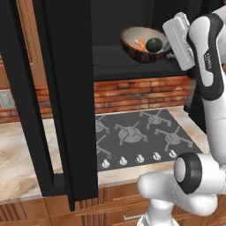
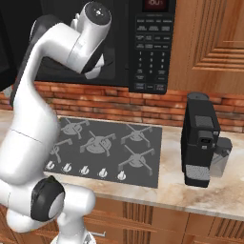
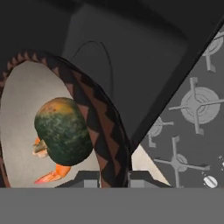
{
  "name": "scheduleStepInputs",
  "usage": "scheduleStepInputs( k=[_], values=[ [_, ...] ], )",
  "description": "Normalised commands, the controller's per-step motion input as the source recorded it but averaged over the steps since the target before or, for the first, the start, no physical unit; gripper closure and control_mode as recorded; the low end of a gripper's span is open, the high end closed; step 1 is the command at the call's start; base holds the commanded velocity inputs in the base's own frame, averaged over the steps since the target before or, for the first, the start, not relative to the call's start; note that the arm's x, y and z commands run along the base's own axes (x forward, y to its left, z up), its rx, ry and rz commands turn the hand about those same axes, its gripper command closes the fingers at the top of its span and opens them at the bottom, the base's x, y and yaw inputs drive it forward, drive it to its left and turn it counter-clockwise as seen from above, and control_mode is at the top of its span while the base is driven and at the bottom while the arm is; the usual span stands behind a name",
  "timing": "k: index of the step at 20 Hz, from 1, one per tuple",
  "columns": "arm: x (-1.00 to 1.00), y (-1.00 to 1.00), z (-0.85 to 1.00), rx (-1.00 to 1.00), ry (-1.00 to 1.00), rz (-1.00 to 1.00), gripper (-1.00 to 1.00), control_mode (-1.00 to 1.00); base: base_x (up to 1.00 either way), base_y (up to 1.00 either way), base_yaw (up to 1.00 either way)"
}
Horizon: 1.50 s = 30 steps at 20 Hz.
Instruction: The microwave is finished heating the shrimp and squash. Take the bowl containing the food and place it on the dining counter.
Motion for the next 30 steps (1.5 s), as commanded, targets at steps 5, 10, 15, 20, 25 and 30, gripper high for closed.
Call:
scheduleStepInputs(
  k=[5,10,15,20,25,30],
  values=[
    [-1.00,-0.40,0.18,0.03,0.00,0.00,1.00,-1.00,0.00,0.00,0.00],
    [-1.00,-0.29,0.02,0.00,0.00,0.03,1.00,-1.00,0.00,0.00,0.00],
    [-1.00,-0.11,-0.39,-0.02,0.00,0.13,1.00,-1.00,0.00,0.00,0.00],
    [-0.95,0.00,-0.64,-0.05,0.00,0.14,1.00,-1.00,0.00,0.00,0.00],
    [-0.24,0.01,-0.28,-0.01,-0.03,0.05,1.00,-1.00,0.00,0.00,0.00],
    [0.00,0.00,0.00,0.00,0.00,0.00,1.00,-1.00,0.00,0.00,0.00]
  ],
)
